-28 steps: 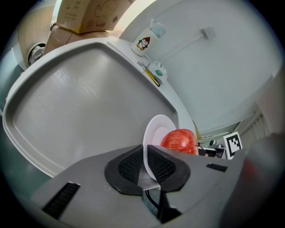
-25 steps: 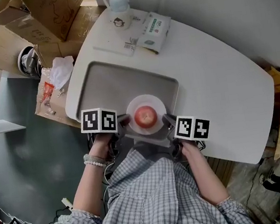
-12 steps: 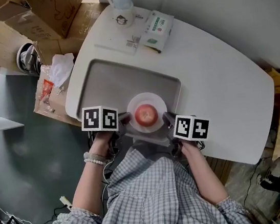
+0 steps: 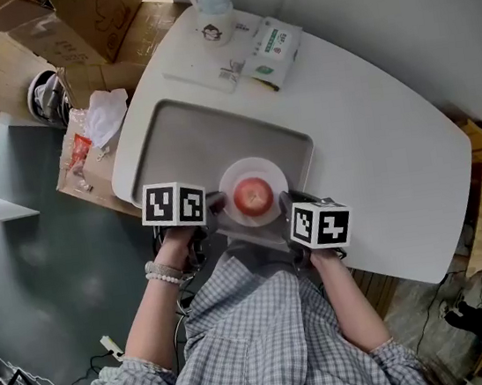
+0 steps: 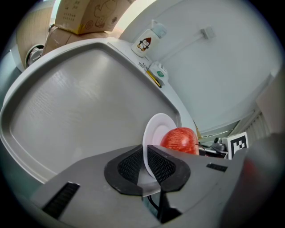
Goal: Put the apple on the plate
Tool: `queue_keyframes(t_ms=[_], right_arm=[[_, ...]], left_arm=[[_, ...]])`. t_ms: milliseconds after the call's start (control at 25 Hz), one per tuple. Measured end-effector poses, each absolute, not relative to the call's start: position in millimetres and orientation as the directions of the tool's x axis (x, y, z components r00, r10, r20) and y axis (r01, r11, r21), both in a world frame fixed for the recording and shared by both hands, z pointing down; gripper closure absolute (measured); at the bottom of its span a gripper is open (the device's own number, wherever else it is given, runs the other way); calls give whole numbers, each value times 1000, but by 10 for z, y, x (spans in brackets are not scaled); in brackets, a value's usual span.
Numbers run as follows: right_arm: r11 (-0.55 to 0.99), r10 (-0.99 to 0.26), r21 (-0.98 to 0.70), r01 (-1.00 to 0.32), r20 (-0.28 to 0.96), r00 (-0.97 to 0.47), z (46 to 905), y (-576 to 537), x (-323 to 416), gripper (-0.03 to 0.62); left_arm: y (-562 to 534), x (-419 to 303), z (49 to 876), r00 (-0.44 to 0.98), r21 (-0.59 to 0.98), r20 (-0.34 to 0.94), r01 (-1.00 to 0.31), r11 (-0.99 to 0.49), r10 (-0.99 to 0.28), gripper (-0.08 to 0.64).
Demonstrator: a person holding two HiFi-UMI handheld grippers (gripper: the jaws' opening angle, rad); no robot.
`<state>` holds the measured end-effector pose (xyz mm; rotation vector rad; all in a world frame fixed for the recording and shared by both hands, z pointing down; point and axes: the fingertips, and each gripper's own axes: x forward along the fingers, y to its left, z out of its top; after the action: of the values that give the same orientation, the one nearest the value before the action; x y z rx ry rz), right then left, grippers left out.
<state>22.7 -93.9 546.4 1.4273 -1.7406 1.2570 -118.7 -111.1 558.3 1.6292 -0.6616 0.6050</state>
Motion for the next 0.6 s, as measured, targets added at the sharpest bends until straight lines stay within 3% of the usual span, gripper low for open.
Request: queue_keyframes(t_ms=[600], right_arm=[[90, -423, -233, -968, 871, -249, 5481, -955, 198, 546]], left_arm=[[-1126, -1199, 5573, 704, 695, 703, -710, -113, -103, 526]])
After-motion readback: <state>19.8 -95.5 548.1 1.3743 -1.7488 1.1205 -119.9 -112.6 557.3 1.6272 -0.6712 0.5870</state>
